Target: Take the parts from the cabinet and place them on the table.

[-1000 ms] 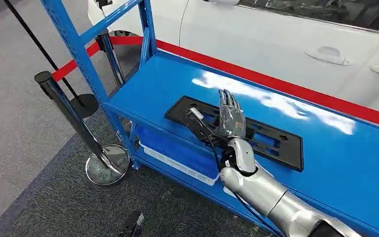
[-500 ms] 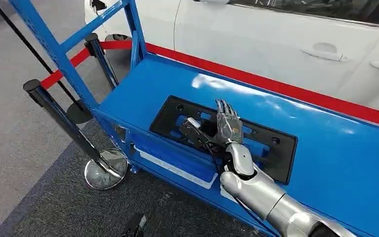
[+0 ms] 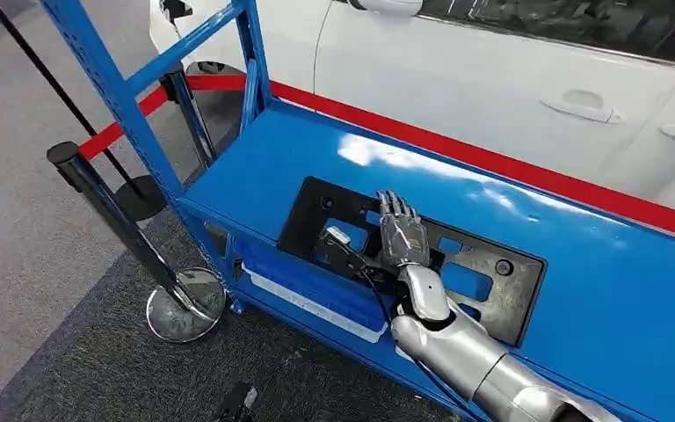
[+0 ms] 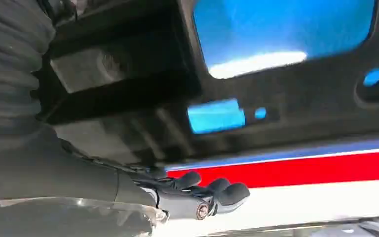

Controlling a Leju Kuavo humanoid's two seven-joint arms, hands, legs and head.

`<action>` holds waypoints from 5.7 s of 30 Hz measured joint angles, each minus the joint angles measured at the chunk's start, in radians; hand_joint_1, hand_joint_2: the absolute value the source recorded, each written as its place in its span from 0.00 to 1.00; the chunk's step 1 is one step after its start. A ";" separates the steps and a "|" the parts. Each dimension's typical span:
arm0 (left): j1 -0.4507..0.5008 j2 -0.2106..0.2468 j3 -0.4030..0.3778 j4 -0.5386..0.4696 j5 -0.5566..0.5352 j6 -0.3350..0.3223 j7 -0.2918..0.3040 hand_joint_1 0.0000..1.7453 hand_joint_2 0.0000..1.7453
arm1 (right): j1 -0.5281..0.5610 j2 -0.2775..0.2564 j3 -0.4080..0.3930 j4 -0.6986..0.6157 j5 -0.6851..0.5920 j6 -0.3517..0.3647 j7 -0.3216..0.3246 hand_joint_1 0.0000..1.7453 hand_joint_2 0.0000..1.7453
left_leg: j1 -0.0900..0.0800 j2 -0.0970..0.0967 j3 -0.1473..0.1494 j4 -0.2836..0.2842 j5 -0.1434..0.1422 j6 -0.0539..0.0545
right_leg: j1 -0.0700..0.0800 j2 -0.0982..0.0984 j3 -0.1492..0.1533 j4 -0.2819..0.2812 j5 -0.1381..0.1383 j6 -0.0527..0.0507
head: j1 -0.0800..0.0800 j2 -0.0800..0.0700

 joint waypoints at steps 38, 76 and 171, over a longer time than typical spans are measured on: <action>0.021 0.000 -0.001 0.002 0.044 -0.002 -0.017 0.00 0.00 | 0.052 -0.023 -0.096 -0.447 -0.128 -0.252 -0.214 0.00 1.00 | -0.004 -0.004 -0.004 0.047 -0.037 -0.025 | -0.002 -0.001 0.119 -0.257 0.130 -0.013 | 0.000 0.000; 0.013 -0.002 -0.001 0.006 0.049 0.007 0.025 0.00 0.00 | 0.254 -0.020 -0.024 -0.485 0.398 -0.162 -0.014 0.00 1.00 | 0.002 -0.002 -0.114 0.304 -0.172 -0.059 | -0.006 -0.012 0.139 -0.272 0.127 -0.040 | -0.003 0.000; 0.001 -0.005 -0.100 0.008 -0.011 -0.002 0.039 0.00 0.00 | 0.099 -0.106 0.004 0.048 0.450 0.118 0.109 0.97 1.00 | 0.009 0.000 -0.050 0.231 -0.114 -0.059 | -0.010 -0.014 0.149 -0.290 0.142 -0.038 | -0.005 0.000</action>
